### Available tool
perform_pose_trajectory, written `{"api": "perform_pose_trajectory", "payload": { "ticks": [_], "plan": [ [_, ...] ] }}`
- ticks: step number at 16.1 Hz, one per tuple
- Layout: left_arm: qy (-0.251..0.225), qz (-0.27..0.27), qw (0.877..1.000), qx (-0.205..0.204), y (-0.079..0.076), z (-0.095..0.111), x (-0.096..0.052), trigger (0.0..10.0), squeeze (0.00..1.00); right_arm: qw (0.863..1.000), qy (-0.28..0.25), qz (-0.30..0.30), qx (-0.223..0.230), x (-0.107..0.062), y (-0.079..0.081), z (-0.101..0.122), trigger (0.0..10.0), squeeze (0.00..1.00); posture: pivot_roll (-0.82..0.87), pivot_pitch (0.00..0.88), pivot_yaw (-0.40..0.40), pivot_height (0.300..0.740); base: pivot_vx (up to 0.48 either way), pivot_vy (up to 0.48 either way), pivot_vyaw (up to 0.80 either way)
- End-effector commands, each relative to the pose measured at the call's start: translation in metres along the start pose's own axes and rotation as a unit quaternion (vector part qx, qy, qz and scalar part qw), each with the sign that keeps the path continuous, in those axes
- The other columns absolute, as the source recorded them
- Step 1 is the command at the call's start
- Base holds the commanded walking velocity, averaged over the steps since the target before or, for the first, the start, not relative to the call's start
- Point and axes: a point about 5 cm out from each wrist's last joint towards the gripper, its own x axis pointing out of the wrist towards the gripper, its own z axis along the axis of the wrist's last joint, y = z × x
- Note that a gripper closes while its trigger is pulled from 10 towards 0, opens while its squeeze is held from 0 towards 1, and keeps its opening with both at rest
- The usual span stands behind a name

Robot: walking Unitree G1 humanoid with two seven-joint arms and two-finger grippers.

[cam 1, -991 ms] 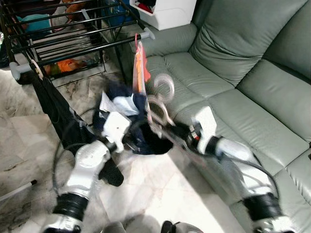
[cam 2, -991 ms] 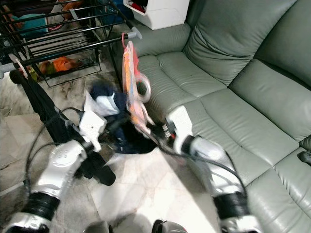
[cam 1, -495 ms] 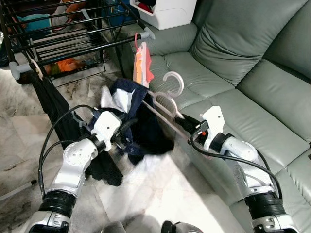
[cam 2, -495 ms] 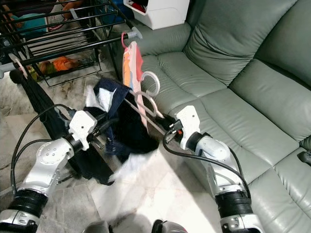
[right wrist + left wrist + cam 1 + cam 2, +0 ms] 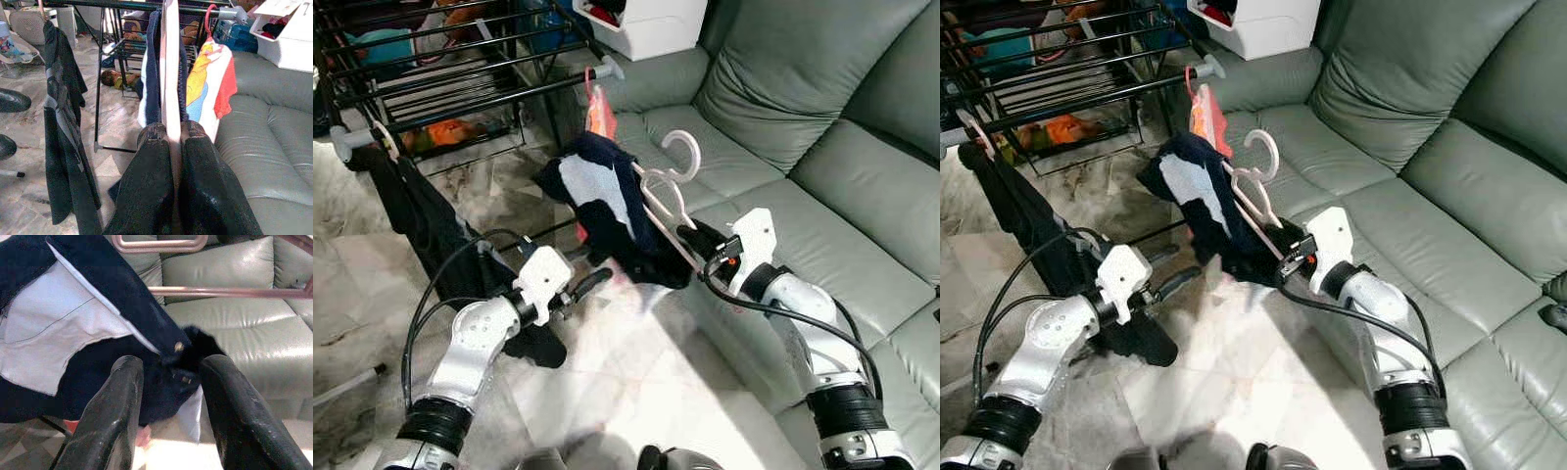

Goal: Hang hanger

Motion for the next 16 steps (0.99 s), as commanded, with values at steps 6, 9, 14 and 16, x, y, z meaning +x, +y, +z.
{"api": "perform_pose_trajectory", "payload": {
  "ticks": [6, 9, 14, 16],
  "plan": [
    [0.033, 0.024, 0.99, 0.133, 0.026, -0.004, -0.034, 10.0, 1.0, 0.989, 0.06, 0.128, -0.052, -0.032, -0.009, -0.002, 10.0, 0.0, -0.05, 0.006, -0.003, 0.74, 0.0, 0.0, 0.0],
    [0.054, -0.013, 0.983, 0.173, 0.022, -0.011, -0.043, 10.0, 1.0, 0.979, 0.106, 0.153, -0.084, -0.05, -0.02, -0.009, 10.0, 0.0, -0.04, 0.021, 0.011, 0.74, 0.0, 0.0, 0.0],
    [0.036, -0.084, 0.977, 0.195, 0.009, -0.007, -0.029, 10.0, 1.0, 0.956, 0.142, 0.235, -0.105, -0.06, -0.013, -0.005, 10.0, 0.0, -0.04, 0.025, 0.03, 0.74, 0.0, 0.0, 0.0],
    [0.037, -0.116, 0.975, 0.188, 0.005, -0.006, -0.022, 10.0, 1.0, 0.947, 0.136, 0.265, -0.121, -0.056, -0.005, -0.002, 10.0, 0.0, -0.04, 0.025, 0.034, 0.74, 0.0, 0.0, 0.0]
  ]
}}
